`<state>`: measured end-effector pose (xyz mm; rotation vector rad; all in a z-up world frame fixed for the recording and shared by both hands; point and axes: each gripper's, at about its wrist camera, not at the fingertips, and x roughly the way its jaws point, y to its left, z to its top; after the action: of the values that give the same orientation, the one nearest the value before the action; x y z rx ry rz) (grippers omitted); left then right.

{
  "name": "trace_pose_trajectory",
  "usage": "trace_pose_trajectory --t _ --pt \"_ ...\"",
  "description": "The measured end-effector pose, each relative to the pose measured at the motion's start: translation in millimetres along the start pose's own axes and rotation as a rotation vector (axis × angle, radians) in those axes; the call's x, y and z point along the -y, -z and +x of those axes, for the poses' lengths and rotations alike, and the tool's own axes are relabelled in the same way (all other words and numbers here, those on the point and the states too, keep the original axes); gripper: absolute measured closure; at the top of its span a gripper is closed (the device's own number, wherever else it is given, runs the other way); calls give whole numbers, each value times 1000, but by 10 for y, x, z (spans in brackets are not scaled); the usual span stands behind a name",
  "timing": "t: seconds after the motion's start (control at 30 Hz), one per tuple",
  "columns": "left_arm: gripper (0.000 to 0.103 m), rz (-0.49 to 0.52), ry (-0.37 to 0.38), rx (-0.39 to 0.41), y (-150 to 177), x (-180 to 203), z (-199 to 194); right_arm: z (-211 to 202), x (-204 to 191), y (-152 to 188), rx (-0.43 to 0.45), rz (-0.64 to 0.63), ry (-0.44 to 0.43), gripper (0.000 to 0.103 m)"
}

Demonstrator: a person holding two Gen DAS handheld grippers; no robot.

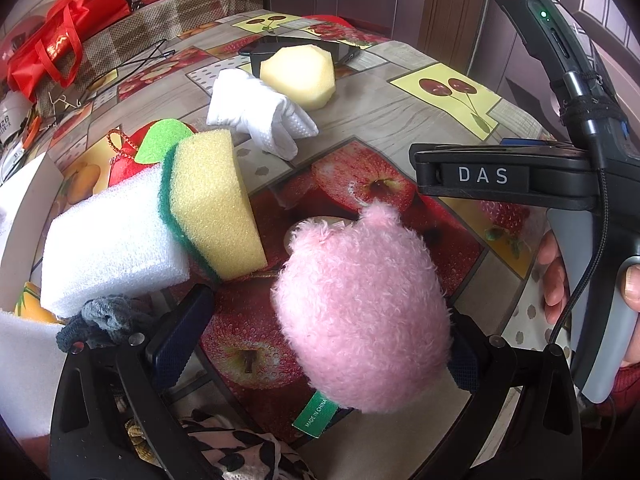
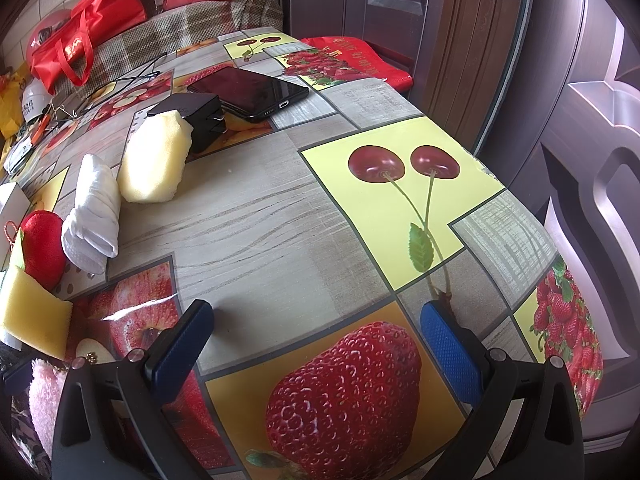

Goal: Organize soft objects
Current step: 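Grasp the cow-print pouch with the left tool while the right tool grasps the pink fluffy ball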

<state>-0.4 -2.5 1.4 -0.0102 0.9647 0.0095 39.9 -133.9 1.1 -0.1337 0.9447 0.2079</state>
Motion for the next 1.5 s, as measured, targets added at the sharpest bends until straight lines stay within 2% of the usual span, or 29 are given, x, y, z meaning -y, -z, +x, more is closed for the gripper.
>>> trace_pose_trajectory --t 0.63,0.83,0.93,0.97,1.07,1.13,1.2,1.3,1.4,1.5 --pt "0 2 -11 -1 3 -19 -6 -3 -33 -6 -1 -8 1 0" --pt "0 1 -12 -1 1 -32 2 25 -36 -25 2 -4 -28 0" --pt "1 37 23 10 -4 7 -11 -14 55 -21 26 41 -67 0" --pt "1 53 52 32 1 32 -58 -44 116 -17 43 72 -92 0" --pt "1 62 125 188 14 75 -438 -131 357 20 102 185 -169 0" --pt "0 53 135 296 10 50 -770 -206 459 33 152 224 -217 0" --pt "0 23 145 405 33 -97 -1114 -324 500 31 220 203 -261 0" --pt "0 -47 131 501 146 -508 -1457 -524 449 32 347 105 -359 0" --pt "0 -132 75 507 367 -986 -1551 -596 283 14 346 -40 -432 0" --pt "0 -191 60 422 598 -1274 -1494 -596 54 53 302 -169 -500 0"
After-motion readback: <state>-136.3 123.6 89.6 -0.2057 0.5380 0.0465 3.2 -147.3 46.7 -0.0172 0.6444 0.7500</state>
